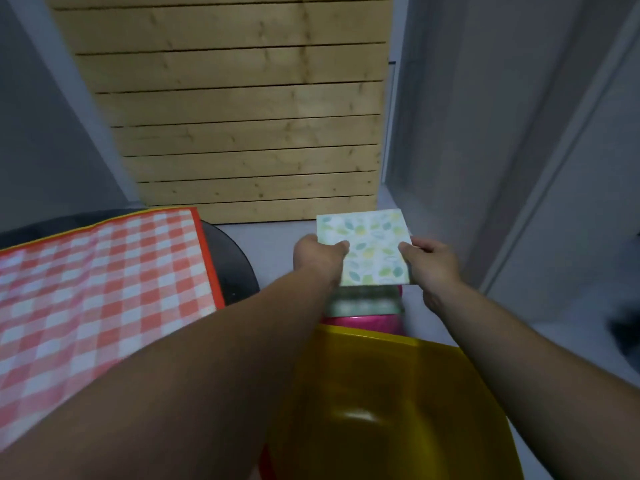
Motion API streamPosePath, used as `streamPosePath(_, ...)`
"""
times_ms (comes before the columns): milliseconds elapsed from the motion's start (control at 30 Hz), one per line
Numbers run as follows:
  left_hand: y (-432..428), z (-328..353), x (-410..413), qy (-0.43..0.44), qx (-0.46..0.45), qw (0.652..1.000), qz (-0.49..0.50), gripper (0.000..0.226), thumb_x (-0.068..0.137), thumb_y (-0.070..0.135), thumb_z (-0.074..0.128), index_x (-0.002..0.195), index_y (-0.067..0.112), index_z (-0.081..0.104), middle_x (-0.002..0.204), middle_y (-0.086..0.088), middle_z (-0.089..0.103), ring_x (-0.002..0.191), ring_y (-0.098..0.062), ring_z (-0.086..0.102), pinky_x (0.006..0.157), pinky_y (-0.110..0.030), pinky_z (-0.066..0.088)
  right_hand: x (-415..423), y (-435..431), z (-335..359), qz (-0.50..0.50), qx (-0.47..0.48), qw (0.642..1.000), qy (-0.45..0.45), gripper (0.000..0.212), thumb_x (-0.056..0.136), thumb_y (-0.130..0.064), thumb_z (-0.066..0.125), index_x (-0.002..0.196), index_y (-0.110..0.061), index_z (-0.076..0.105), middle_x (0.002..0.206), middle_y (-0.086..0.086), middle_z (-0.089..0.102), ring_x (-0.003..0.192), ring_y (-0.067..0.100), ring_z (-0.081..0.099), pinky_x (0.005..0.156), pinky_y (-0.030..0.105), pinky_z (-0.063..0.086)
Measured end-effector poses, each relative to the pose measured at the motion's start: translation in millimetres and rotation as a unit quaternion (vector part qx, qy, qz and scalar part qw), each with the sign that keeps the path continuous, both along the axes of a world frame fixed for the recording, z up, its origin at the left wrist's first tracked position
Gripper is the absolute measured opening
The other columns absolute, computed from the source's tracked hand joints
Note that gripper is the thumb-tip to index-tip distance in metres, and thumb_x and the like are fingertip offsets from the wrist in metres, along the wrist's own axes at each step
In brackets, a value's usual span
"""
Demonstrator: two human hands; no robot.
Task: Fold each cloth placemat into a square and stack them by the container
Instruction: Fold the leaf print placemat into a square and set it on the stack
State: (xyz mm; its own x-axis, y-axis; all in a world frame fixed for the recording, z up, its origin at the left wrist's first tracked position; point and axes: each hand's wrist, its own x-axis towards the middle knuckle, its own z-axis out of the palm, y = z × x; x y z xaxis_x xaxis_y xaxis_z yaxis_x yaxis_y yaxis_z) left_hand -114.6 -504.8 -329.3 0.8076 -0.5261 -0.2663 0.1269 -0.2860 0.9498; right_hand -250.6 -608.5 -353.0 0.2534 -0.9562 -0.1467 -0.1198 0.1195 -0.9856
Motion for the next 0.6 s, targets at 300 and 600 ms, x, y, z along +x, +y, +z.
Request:
streamPosePath(300, -30, -112, 10, -0.056, 0.09, 0.994, -0.021, 0.086, 0.055, 0.059, 0.074, 0.128, 0.017, 0.058, 0.123, -0.005, 0.067, 0.111, -0.03, 0.065, 0.097, -0.047, 0.054, 19, -32, -89, 0.028, -0.025, 0.995, 0.088, 0.021, 0.088, -0.018, 0.069, 0.104, -0.005, 0.072, 0.095, 0.008, 0.075, 0.082, 0.024, 0.072, 0.08, 0.044, 0.061)
streamPosePath(600, -28, -127, 2, -0.118, 0.169, 0.978, -0.033, 0.074, 0.054, 0.072, 0.064, 0.115, 0.031, 0.056, 0.114, 0.0, 0.064, 0.11, -0.031, 0.059, 0.095, -0.05, 0.051, 20, -42, -148, 0.049, -0.106, 0.973, 0.201, 0.064, 0.063, -0.065, 0.056, 0.11, -0.024, 0.071, 0.1, -0.001, 0.071, 0.096, 0.024, 0.065, 0.082, 0.045, 0.058)
